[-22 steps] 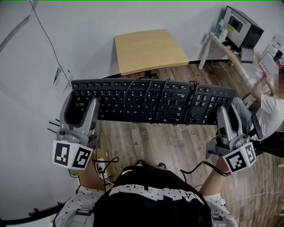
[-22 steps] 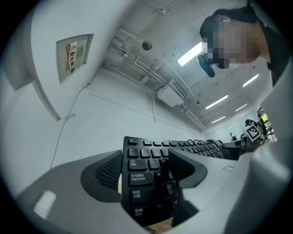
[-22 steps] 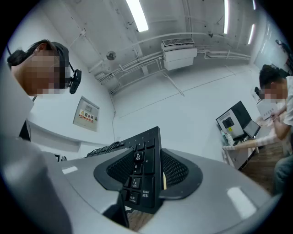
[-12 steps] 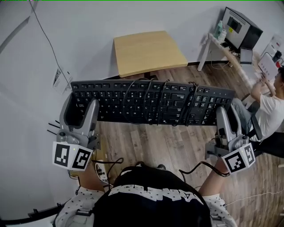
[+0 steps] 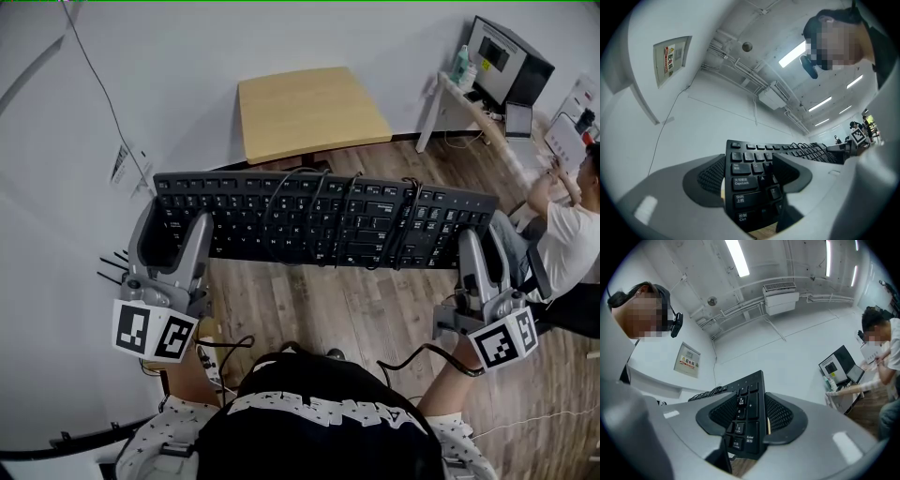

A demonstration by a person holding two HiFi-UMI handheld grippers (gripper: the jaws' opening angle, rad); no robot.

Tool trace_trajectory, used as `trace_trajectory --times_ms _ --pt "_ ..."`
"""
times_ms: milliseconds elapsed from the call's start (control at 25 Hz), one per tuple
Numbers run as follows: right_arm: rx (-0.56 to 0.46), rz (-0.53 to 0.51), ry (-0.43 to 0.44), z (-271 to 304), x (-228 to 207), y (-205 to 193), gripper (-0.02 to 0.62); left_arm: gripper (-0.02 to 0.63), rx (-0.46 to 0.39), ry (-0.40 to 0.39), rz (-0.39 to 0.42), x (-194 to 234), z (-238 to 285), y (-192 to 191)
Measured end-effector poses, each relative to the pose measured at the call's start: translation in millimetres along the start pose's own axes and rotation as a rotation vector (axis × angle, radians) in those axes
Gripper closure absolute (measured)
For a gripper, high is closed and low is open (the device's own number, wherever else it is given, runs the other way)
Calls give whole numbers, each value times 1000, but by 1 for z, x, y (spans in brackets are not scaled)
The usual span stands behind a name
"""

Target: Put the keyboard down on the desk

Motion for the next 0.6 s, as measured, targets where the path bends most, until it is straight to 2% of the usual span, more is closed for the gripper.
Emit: trace_trajectory --times_ms 600 --pt "-22 24 -5 -4 0 -5 394 308 8 -11 22 -1 1 4"
Point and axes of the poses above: the fingertips, and each gripper's own axes: z forward along the fingers, x to its left, y out of its top, the point moved 4 cm from there along -z, backward along the fingers, and after that the axes turned 10 degrees about -z, right-handed, at the moved point
